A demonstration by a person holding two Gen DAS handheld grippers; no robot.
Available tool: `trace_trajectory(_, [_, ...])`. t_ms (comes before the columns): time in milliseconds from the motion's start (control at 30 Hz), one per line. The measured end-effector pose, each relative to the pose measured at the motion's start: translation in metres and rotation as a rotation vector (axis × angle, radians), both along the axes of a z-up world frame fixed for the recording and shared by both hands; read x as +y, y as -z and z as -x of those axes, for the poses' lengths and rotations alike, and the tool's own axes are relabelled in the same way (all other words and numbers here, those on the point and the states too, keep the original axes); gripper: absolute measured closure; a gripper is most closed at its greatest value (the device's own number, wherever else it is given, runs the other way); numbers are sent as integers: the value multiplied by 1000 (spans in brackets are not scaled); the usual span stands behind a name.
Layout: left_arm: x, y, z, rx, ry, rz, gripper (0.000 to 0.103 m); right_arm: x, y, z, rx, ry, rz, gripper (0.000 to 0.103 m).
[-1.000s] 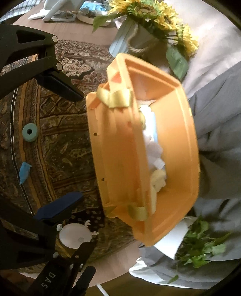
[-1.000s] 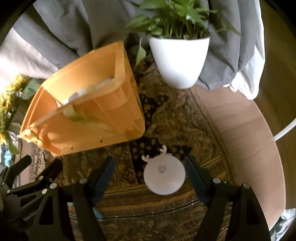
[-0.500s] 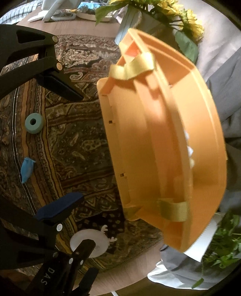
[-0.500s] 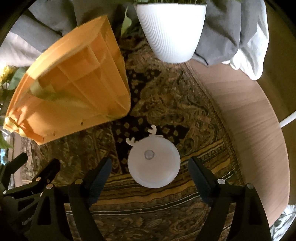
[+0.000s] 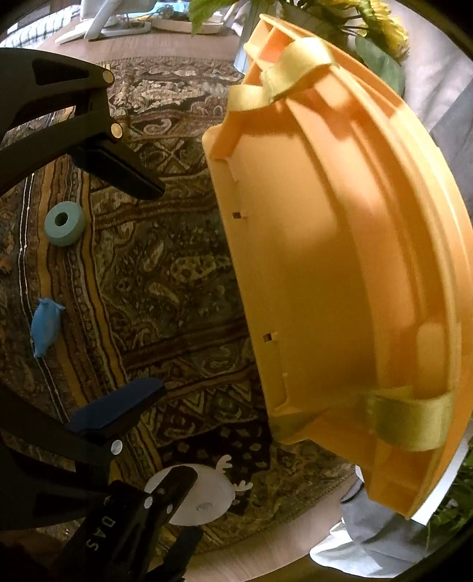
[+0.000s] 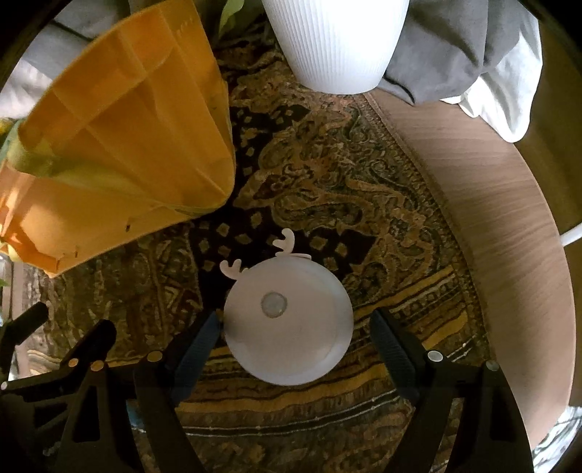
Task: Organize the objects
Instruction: 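Lower the right tool onto the white deer toy while the left tool approaches the green ring, then close the right tool on the white deer toy while the left tool grasps the green ring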
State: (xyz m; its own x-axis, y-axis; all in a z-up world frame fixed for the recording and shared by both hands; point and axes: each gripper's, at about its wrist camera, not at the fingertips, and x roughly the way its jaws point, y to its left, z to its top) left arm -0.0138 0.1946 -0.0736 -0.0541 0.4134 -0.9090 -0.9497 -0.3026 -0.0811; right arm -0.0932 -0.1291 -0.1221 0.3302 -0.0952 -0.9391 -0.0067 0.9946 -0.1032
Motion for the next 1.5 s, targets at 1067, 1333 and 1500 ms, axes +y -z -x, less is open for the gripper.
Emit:
trace_trajectory(1067, [-37,21,29,-54,-6,-2,4,29,-36,39,-63,-112,17,29])
trace_trajectory(1333, [-42,22,50,-87,-39,1,4,59,-28,43,-54,-176,-1,29])
trace_trajectory(1500, [-61,24,49,-105,-54,11,5,67,-26,47,-47,-204,-4,29])
